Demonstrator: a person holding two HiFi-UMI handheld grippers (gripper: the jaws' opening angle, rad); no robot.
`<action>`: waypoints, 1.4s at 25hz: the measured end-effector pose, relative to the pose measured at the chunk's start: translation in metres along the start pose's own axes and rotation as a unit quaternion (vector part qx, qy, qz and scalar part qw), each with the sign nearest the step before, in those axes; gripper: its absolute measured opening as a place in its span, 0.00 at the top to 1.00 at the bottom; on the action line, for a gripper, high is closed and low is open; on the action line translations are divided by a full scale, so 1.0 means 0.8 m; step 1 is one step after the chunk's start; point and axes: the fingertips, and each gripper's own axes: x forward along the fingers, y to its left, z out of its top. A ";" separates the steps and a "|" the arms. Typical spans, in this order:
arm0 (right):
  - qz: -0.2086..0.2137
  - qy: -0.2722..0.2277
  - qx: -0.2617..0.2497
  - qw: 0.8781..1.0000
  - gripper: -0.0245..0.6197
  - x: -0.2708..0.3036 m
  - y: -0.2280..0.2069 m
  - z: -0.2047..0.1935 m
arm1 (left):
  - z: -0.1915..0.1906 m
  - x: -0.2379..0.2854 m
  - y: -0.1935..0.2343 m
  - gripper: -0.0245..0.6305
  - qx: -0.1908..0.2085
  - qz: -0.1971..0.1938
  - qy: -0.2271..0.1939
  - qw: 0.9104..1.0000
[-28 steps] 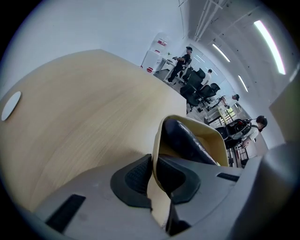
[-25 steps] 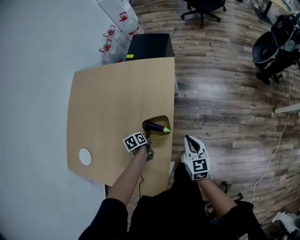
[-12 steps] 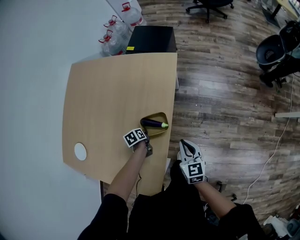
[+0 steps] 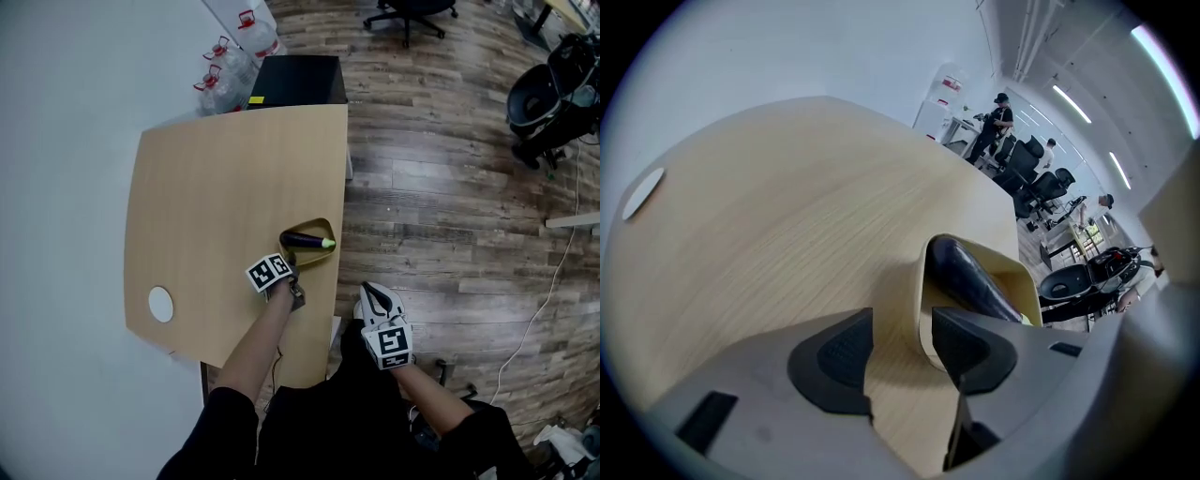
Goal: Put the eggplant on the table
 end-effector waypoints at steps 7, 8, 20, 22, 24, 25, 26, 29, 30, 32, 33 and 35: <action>-0.030 -0.020 0.017 0.999 0.87 -0.026 0.011 0.005 | 0.005 -0.045 -0.015 0.62 0.016 -0.051 -0.030 0.998; -0.032 -0.021 0.020 0.999 0.87 -0.028 0.015 0.006 | 0.007 -0.054 -0.019 0.62 0.024 -0.060 -0.035 0.997; -0.053 -0.037 0.029 0.997 0.87 -0.072 0.099 0.009 | -0.007 -0.210 -0.035 0.61 0.114 -0.147 -0.126 0.975; -0.052 -0.037 0.016 0.998 0.87 -0.080 0.120 0.003 | -0.023 -0.237 -0.027 0.61 0.129 -0.158 -0.148 0.968; -0.052 -0.039 0.004 0.998 0.87 -0.091 0.142 -0.002 | -0.039 -0.268 -0.018 0.61 0.155 -0.164 -0.178 0.958; -0.053 -0.041 0.000 0.998 0.87 -0.098 0.153 -0.003 | -0.047 -0.285 -0.013 0.61 0.171 -0.165 -0.194 0.952; -0.054 -0.044 -0.002 0.998 0.87 -0.104 0.164 -0.003 | -0.055 -0.303 -0.009 0.61 0.189 -0.168 -0.208 0.945; -0.055 -0.051 -0.003 0.997 0.87 -0.127 0.206 -0.010 | -0.083 -0.359 0.002 0.61 0.233 -0.188 -0.238 0.924; -0.054 -0.052 -0.002 0.997 0.87 -0.135 0.223 -0.015 | -0.094 -0.379 0.008 0.61 0.243 -0.194 -0.247 0.918; -0.055 -0.054 0.002 0.997 0.87 -0.152 0.256 -0.026 | -0.115 -0.417 0.021 0.61 0.259 -0.206 -0.266 0.905; -0.057 -0.056 0.005 0.997 0.87 -0.160 0.271 -0.031 | -0.126 -0.435 0.028 0.61 0.265 -0.212 -0.274 0.900; -0.064 -0.060 0.014 0.996 0.87 -0.177 0.299 -0.039 | -0.149 -0.470 0.039 0.62 0.274 -0.227 -0.286 0.890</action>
